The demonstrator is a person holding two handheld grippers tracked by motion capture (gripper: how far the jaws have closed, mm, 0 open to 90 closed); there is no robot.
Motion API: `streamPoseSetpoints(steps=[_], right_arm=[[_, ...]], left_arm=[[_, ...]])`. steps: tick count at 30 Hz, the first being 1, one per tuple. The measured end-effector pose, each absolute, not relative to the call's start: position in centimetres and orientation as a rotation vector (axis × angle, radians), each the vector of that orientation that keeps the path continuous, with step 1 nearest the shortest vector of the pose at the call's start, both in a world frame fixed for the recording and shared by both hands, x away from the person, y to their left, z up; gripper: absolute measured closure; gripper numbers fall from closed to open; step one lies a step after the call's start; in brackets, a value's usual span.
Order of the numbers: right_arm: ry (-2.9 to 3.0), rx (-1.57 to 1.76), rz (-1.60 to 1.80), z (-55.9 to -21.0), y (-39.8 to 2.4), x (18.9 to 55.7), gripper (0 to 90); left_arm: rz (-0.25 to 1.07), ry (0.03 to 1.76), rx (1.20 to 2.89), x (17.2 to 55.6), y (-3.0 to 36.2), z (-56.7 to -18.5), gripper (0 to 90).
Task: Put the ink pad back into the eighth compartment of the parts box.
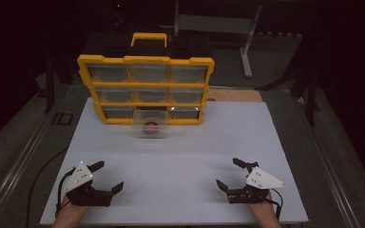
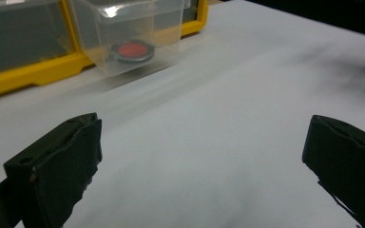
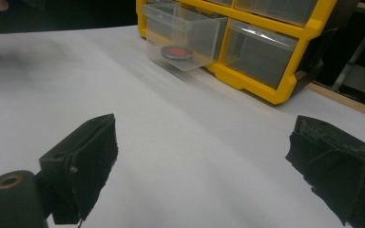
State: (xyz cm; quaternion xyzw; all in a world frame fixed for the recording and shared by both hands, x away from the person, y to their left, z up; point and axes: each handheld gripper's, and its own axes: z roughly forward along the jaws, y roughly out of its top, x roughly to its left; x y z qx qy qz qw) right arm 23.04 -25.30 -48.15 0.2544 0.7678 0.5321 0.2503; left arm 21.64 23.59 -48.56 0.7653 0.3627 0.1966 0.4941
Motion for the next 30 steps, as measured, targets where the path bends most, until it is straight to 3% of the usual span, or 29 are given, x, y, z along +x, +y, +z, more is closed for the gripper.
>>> streamPoseSetpoints(steps=[30], right_arm=[[2.105,0.693,1.442,-48.4,-25.4,22.9,8.7]], left_arm=[[0.872,1.096,1.716,20.2,23.9,-50.7,0.0]])
